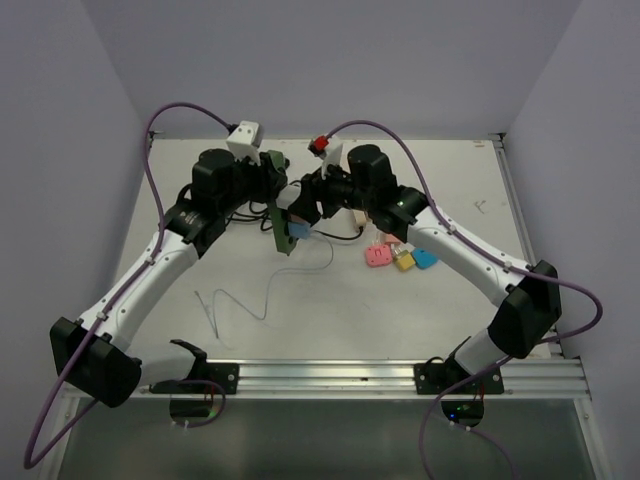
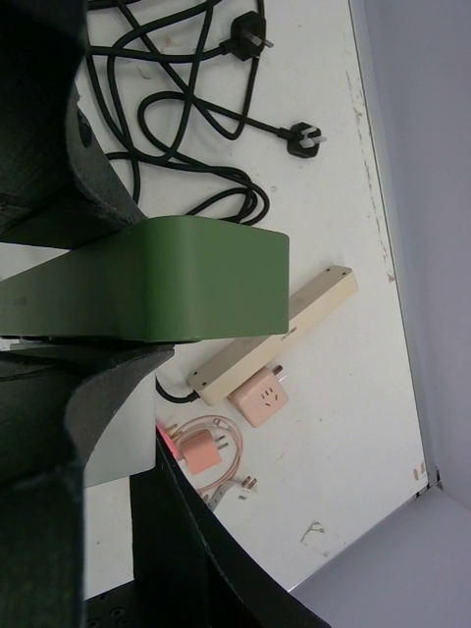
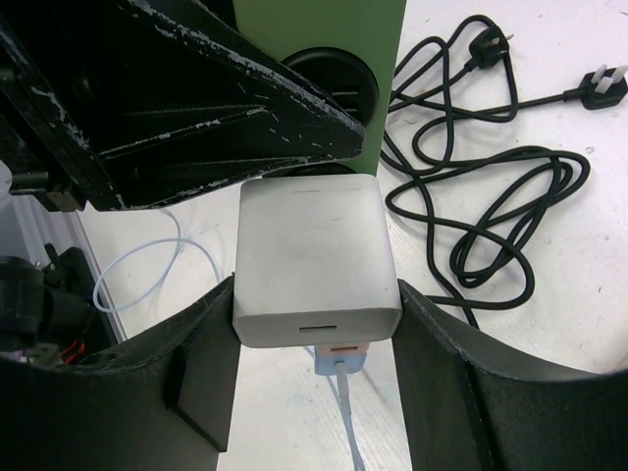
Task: Pull the plug off the socket
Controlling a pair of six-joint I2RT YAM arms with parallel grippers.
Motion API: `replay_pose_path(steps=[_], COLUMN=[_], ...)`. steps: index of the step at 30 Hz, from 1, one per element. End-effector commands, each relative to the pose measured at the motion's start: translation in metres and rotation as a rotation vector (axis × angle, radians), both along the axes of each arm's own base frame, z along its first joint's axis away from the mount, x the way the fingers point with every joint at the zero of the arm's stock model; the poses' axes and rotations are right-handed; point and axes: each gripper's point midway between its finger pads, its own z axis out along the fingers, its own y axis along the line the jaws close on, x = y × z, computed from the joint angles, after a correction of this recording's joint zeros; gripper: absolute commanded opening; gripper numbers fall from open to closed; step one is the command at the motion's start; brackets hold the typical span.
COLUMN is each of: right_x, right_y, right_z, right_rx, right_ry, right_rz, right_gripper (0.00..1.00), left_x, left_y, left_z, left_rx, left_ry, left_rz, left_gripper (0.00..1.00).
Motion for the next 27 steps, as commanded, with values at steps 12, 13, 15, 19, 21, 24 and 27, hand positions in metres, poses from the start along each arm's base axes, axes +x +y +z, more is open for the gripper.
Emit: replay_pose_path(steps=[12, 13, 15, 19, 21, 24, 27], right_x=[-0.064, -0.066, -0.067, -0.068, -0.068, -0.067, -0.063], right_y=[-0.062, -0.063, -0.064, -0.066, -0.069, -0.071, -0.076], right_z=[0.038, 0.042, 0.047, 0.051, 0.052, 0.05, 0.045], right_rx=[-0.022, -0.015, -0.006, -0.002, -0.006, -0.01, -0.025], right_ry=[0.042, 0.036, 0.028, 0.016, 0.015, 0.018, 0.019], right_rz=[0.089, 0.092, 0.094, 0.086, 0.076, 0.067, 0.036], right_gripper=[0.0, 0.0, 0.0, 0.0, 0.0, 0.0, 0.0], left_x=[0.045, 0.047, 0.048, 0.048, 0.048, 0.046, 0.047], left_y=[0.147, 0.146, 0.147, 0.15, 0.152, 0.157, 0.153], left_z=[0.047, 0.048, 0.051, 0.049, 0.048, 0.051, 0.055], left_rx=[0.354, 0.354, 0.358, 0.373, 0.38, 0.409, 0.384], left_ry=[-0.146, -0.146, -0.147, -0.141, -0.139, -0.144, -0.152], left_rz=[0.608, 0.608, 0.613, 0.629, 0.643, 0.654, 0.636], left_gripper=[0.0, 0.0, 0.0, 0.0, 0.0, 0.0, 0.0])
